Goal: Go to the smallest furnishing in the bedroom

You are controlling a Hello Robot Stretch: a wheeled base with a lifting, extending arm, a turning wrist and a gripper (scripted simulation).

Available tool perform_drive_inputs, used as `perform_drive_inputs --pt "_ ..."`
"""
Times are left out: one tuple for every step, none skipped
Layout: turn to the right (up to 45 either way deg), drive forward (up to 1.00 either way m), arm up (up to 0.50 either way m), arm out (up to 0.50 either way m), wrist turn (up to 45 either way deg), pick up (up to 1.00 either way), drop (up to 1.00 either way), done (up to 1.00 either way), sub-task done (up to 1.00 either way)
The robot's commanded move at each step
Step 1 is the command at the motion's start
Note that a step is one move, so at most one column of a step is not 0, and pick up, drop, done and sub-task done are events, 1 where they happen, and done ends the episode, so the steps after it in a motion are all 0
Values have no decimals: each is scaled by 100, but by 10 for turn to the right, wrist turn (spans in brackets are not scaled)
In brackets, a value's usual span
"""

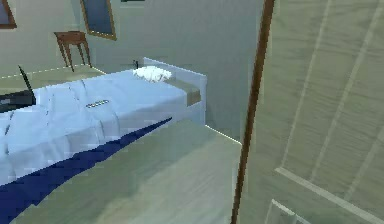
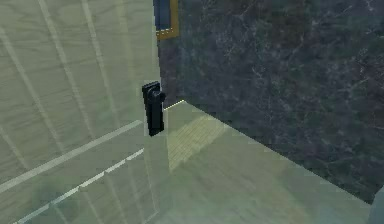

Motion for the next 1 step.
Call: perform_drive_inputs --pt "-180 0 0 0 0 0 0 0 0"
